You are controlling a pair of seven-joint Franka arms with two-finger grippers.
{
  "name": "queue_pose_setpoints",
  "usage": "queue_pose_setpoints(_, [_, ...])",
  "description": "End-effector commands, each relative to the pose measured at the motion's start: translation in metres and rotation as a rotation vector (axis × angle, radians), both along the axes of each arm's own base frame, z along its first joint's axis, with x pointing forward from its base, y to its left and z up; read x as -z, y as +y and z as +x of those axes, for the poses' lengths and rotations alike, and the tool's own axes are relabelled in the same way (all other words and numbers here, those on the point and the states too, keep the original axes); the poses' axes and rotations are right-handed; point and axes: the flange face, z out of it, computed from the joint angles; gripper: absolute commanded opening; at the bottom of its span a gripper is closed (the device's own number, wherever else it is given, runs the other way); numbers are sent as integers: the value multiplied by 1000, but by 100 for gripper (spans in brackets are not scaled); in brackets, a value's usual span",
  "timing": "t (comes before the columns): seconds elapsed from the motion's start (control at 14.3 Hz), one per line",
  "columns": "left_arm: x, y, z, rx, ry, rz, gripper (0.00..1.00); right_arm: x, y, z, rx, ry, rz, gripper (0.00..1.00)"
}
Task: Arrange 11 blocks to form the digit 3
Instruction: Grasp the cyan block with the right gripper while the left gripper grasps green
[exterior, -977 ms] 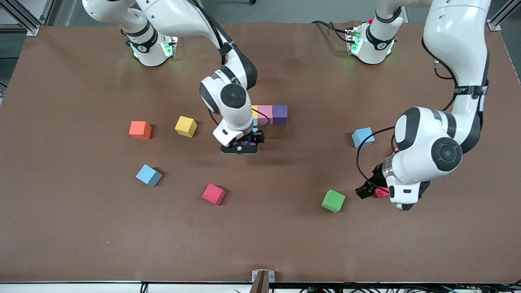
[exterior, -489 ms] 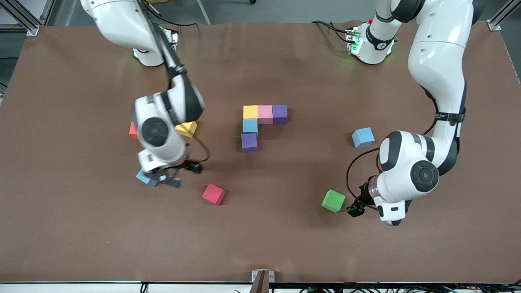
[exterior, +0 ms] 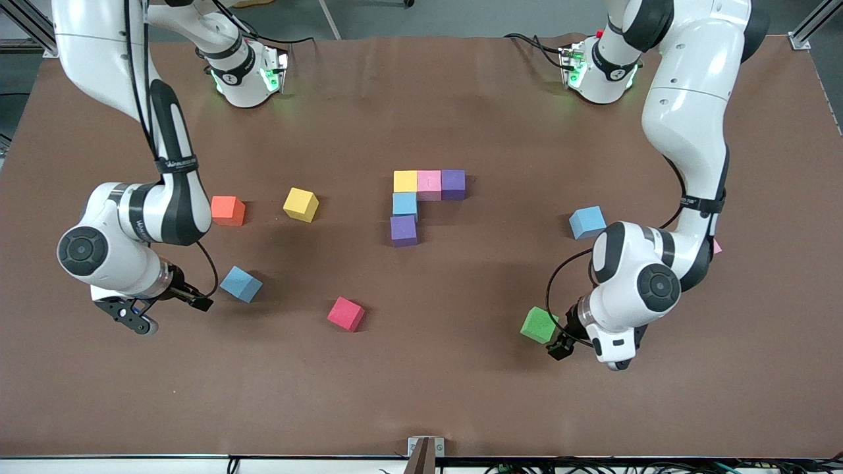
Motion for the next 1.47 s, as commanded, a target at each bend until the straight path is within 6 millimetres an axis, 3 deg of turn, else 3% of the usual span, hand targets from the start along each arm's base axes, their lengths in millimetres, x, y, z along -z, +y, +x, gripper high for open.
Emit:
queue_pose_setpoints(0.0, [12, -6, 4, -17, 2, -7, 100, 40, 15, -22, -18, -34, 71, 100])
queue_pose_setpoints(0.14, [27, -5, 1, -19, 22, -2, 100, 46, 30, -25, -27, -34, 92, 100])
queue_pose_setpoints(0.28, [40, -6, -1, -21, 33, -1, 100, 53, 32, -26, -1, -27, 117, 100])
queue_pose_setpoints(0.49, [41, -19, -5, -59, 37, -7, 88, 62, 39, -28, 2, -23, 127, 100])
queue_pose_setpoints(0.7, [40, -22, -6, -90, 42, -9, 83, 70, 39, -31, -33, -9, 123, 100])
queue_pose_setpoints(1.05, [35, -27, -9, -88, 45, -5, 34, 80, 41, -42, -70, 21, 122, 88])
queue_pose_setpoints(1.19, [22, -33, -23, -174, 73, -2, 27, 79, 43, -42, -73, 25, 125, 88])
queue_pose_setpoints(1.4, [1, -71, -67, -281, 121, 13, 23, 77, 43, -42, -74, 24, 127, 87])
